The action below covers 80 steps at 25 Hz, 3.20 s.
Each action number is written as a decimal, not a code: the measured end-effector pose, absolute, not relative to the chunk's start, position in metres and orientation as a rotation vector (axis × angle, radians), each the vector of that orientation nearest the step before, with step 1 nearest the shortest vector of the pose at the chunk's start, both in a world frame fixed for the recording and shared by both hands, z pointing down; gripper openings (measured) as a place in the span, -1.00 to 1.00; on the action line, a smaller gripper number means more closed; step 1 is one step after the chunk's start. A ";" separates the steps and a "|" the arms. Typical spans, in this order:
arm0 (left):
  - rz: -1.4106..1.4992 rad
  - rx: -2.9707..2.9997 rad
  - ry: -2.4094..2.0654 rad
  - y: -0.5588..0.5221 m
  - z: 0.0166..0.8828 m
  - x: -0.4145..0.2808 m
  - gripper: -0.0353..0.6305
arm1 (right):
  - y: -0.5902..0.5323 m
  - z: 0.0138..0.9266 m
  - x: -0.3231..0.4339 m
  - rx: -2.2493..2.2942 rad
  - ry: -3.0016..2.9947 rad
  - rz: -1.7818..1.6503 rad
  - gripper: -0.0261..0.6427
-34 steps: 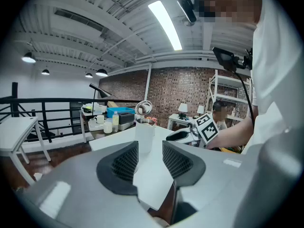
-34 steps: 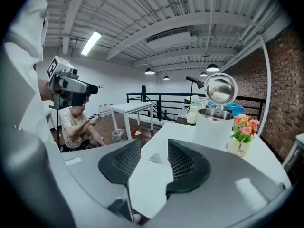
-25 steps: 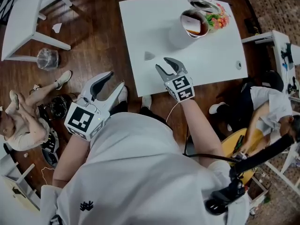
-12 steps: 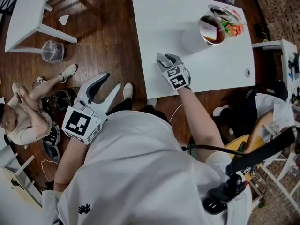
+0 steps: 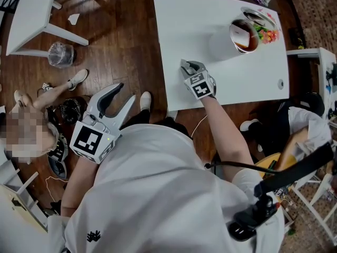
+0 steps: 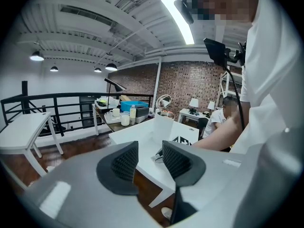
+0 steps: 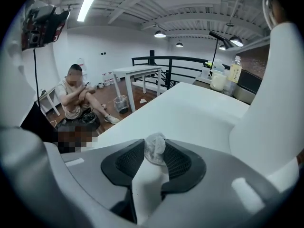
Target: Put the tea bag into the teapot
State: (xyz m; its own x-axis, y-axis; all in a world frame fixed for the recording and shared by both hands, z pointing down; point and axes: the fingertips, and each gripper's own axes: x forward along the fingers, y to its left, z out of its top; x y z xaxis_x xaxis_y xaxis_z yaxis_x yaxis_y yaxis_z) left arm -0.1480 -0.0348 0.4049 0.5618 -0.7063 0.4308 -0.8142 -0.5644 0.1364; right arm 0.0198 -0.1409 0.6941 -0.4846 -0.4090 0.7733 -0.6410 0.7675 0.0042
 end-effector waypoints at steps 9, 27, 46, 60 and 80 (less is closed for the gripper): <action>0.469 2.495 -1.238 -0.037 0.402 -0.144 -0.49 | -0.142 0.692 0.020 0.799 -2.138 0.349 -0.64; 0.380 2.603 -1.104 -0.054 0.393 -0.100 -0.49 | -0.137 0.540 0.057 0.952 -2.303 0.335 -0.69; 0.364 2.669 -0.998 -0.071 0.392 -0.058 -0.49 | -0.160 0.380 0.156 1.204 -2.369 0.200 -0.69; 0.383 2.598 -1.114 -0.070 0.392 -0.085 -0.49 | -0.250 0.418 0.191 1.256 -2.272 0.232 -0.69; 0.391 2.517 -1.212 -0.065 0.397 -0.117 -0.49 | -0.280 0.471 0.185 1.165 -2.121 0.222 -0.57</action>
